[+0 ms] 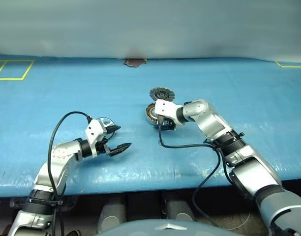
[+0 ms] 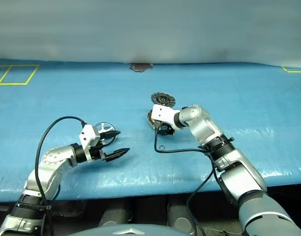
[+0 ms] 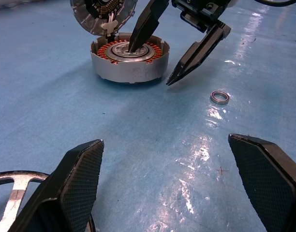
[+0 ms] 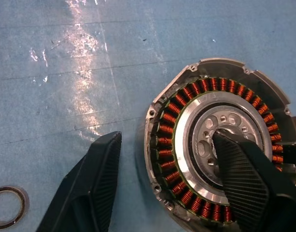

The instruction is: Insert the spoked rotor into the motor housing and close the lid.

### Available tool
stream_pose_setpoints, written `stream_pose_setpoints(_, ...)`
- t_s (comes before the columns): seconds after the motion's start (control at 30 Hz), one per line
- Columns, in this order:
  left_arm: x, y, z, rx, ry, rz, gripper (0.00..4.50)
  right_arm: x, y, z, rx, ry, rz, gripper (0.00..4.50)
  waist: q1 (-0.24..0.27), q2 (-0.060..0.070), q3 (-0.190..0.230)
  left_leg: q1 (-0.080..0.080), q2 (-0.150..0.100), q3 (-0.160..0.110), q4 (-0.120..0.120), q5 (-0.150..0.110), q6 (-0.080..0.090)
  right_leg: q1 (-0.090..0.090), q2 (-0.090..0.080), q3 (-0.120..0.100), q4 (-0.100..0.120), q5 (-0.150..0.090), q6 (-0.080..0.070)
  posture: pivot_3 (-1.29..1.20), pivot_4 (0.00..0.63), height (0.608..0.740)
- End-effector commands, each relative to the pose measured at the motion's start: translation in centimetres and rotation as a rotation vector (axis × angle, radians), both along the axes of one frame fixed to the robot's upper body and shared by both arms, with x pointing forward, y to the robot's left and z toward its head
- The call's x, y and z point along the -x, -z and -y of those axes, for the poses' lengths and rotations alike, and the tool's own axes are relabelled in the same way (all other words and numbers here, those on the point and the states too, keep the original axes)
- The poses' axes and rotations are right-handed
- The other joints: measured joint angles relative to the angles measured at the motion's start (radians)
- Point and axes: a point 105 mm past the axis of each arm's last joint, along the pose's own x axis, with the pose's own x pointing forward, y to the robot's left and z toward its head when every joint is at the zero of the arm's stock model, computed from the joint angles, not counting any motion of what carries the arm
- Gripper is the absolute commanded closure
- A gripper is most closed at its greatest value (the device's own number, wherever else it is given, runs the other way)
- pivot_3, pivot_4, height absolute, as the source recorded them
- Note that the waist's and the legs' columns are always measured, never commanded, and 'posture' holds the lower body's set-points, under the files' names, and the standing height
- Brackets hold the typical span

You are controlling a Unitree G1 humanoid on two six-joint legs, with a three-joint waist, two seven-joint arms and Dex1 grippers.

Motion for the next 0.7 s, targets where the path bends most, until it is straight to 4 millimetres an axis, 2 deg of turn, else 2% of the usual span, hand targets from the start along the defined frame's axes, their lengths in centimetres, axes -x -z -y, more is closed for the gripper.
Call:
stream_pose_setpoints(0.03,0.0,-1.5,-0.2,0.026,0.014,0.052,0.0,0.2,1.2,-0.1,0.005,0.007,-0.041,1.86,-0.002,-0.001,0.0,0.0,0.0,0.0,0.0,0.0,0.0,0.0,0.0,0.0,0.0,0.0,0.0,0.0,0.15,0.74)
stream_pose_setpoints(0.1,0.0,-1.4,-0.5,0.045,0.01,0.047,0.0,0.2,1.4,-0.1,0.001,0.013,-0.05,1.86,-0.006,-0.001,-0.001,0.0,0.0,0.0,0.0,0.0,0.0,0.0,0.0,0.0,0.0,0.0,0.0,0.0,0.15,0.74)
stream_pose_setpoints(0.2,0.0,-1.4,-1.0,0.054,0.005,0.042,0.0,0.2,1.6,-0.1,-0.002,0.021,-0.058,2.37,-0.014,-0.001,-0.001,0.001,0.0,0.0,0.0,0.0,0.0,0.001,0.0,0.0,0.0,0.0,0.0,0.0,0.15,0.74)
stream_pose_setpoints(0.23,0.0,-1.4,-1.1,0.061,0.002,0.041,0.0,0.2,1.6,-0.1,-0.003,0.022,-0.058,2.42,-0.017,-0.001,-0.001,0.002,0.0,0.0,0.0,0.0,0.0,0.002,0.0,0.0,0.0,0.0,0.0,0.0,0.15,0.74)
stream_pose_setpoints(0.6,0.2,-1.6,-3.8,0.022,-0.041,0.037,0.0,0.9,-0.3,-1.9,-0.116,0.039,-0.023,2.42,-0.021,-0.001,-0.001,0.0,0.001,0.0,-0.001,0.0,0.0,-0.001,0.0,0.0,0.001,0.0,-0.001,0.0,0.15,0.74)
stream_pose_setpoints(0.7,0.2,-1.7,-4.3,0.017,-0.054,0.035,0.0,1.7,-1.2,-3.2,-0.169,0.011,-0.031,2.42,-0.022,0.0,-0.001,0.0,0.001,0.0,-0.002,0.0,0.0,-0.001,0.0,0.0,0.001,0.0,-0.001,0.0,0.15,0.74)
